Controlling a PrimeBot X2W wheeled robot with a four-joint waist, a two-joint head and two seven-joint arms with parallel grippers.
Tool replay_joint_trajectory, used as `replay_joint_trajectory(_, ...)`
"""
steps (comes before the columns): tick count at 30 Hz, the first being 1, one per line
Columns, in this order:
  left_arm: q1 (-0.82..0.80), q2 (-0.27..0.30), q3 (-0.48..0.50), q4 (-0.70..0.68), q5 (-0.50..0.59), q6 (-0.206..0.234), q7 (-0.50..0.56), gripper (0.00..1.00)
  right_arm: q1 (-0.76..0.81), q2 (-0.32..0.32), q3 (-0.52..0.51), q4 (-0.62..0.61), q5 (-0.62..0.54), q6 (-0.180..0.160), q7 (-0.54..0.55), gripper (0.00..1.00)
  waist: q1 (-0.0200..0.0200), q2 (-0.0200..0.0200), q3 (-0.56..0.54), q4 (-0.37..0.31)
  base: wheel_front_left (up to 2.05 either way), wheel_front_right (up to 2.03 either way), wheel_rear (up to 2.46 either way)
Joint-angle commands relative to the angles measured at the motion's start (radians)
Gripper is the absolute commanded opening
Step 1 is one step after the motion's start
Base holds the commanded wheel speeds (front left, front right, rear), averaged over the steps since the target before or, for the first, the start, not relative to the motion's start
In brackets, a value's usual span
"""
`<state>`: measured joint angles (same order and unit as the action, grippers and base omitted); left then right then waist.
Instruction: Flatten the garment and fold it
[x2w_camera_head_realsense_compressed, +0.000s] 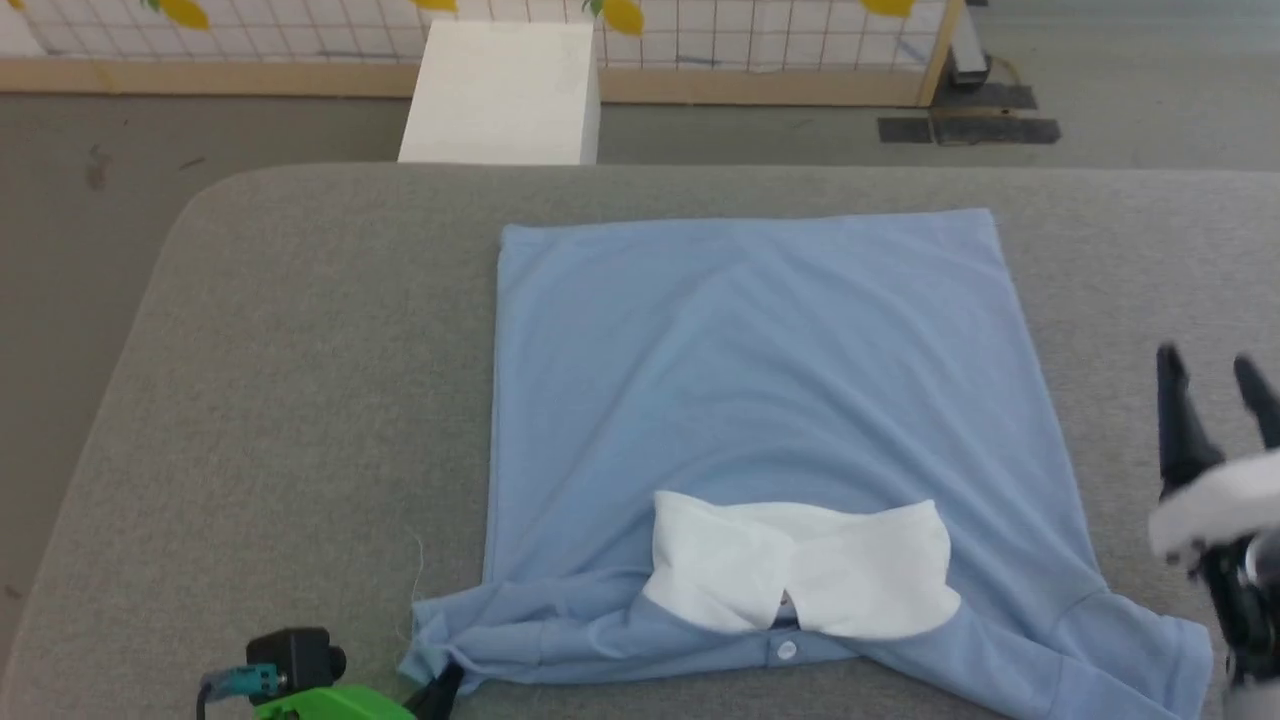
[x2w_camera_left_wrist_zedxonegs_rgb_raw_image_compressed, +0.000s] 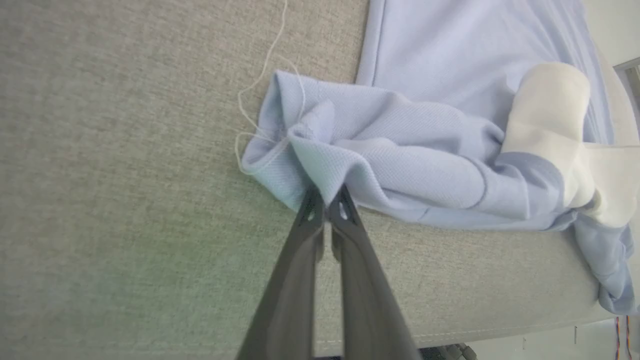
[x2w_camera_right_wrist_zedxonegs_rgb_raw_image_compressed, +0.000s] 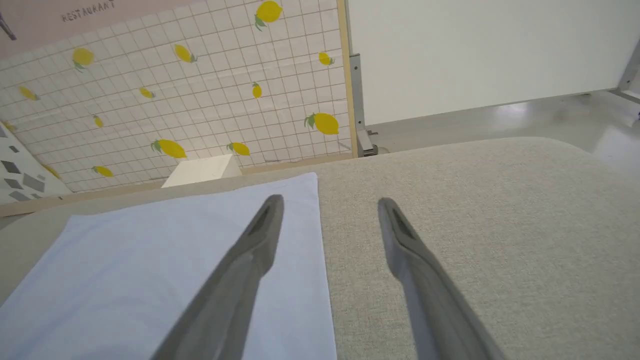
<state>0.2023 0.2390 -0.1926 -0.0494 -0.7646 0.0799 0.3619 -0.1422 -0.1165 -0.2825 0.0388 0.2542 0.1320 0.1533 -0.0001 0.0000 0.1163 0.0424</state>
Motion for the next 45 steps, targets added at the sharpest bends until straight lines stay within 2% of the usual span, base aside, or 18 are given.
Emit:
replay_joint_trajectory(1, -0.034, -0.003, -0.003, -0.007, 0.014, -0.007, -0.007, 0.0, -0.07, -0.017, -0.001, 0.047, 0.0, -0.001, -0.024, 1.0, 0.0001, 0.0, 0.054, 0.049, 0.0, 0.0, 0.0)
replay_joint_trajectory(8, -0.115, -0.019, -0.022, -0.025, 0.025, -0.027, -0.024, 0.0, -0.407, -0.113, -0.013, 0.267, -0.036, -0.001, 0.002, 1.0, 0.0001, 0.0, 0.199, 0.137, 0.0, 0.0, 0.0)
replay_joint_trajectory(12, -0.159, -0.037, -0.04, -0.028, 0.03, -0.043, -0.04, 0.0, -0.569, -0.161, -0.037, 0.376, -0.052, -0.001, 0.11, 1.0, 0.0001, 0.0, 0.282, 0.194, 0.0, 0.0, 0.0)
replay_joint_trajectory(17, -0.2, -0.063, -0.059, -0.03, 0.031, -0.064, -0.068, 0.0, -0.718, -0.202, -0.094, 0.476, -0.089, -0.001, 0.301, 1.0, 0.0001, 0.0, 0.365, 0.256, 0.0, 0.0, 0.0)
replay_joint_trajectory(25, -0.231, -0.088, -0.08, -0.023, 0.03, -0.087, -0.098, 0.0, -0.822, -0.219, -0.168, 0.508, -0.174, -0.001, 0.626, 1.0, 0.0001, 0.0, 0.437, 0.312, 0.0, 0.0, 0.0)
replay_joint_trajectory(32, -0.244, -0.091, -0.087, -0.007, 0.038, -0.091, -0.114, 0.0, -0.826, -0.203, -0.211, 0.429, -0.291, -0.001, 0.805, 1.0, 0.0001, 0.0, 0.461, 0.314, 0.0, 0.0, 0.0)
replay_joint_trajectory(34, -0.246, -0.091, -0.086, -0.004, 0.038, -0.092, -0.117, 0.0, -0.818, -0.193, -0.219, 0.406, -0.312, -0.001, 0.842, 0.44, 0.0001, 0.0, 0.462, 0.31, 0.0, 0.0, 0.0)
replay_joint_trajectory(35, -0.247, -0.091, -0.086, -0.002, 0.037, -0.092, -0.118, 0.0, -0.813, -0.188, -0.223, 0.391, -0.318, -0.001, 0.852, 0.31, 0.0001, 0.0, 0.462, 0.308, 0.0, 0.0, 0.0)
replay_joint_trajectory(36, -0.248, -0.091, -0.087, -0.001, 0.037, -0.093, -0.119, 0.0, -0.807, -0.185, -0.223, 0.379, -0.321, -0.001, 0.855, 0.11, 0.0001, 0.0, 0.46, 0.305, 0.0, 0.0, 0.0)
replay_joint_trajectory(37, -0.25, -0.09, -0.086, 0.001, 0.036, -0.094, -0.12, 0.0, -0.799, -0.182, -0.222, 0.364, -0.322, -0.001, 0.85, 0.0, 0.0001, 0.0, 0.457, 0.302, 0.0, 0.0, 0.0)
replay_joint_trajectory(41, -0.253, -0.087, -0.086, 0.009, 0.037, -0.094, -0.124, 0.0, -0.752, -0.178, -0.202, 0.313, -0.291, -0.001, 0.76, 0.0, 0.0001, 0.0, 0.43, 0.289, 0.0, 0.0, 0.0)
replay_joint_trajectory(45, -0.245, -0.088, -0.081, 0.02, 0.024, -0.101, -0.13, 0.0, -0.654, -0.211, -0.134, 0.27, -0.232, -0.001, 0.523, 0.0, 0.0001, 0.0, 0.37, 0.268, 0.0, 0.0, 0.0)
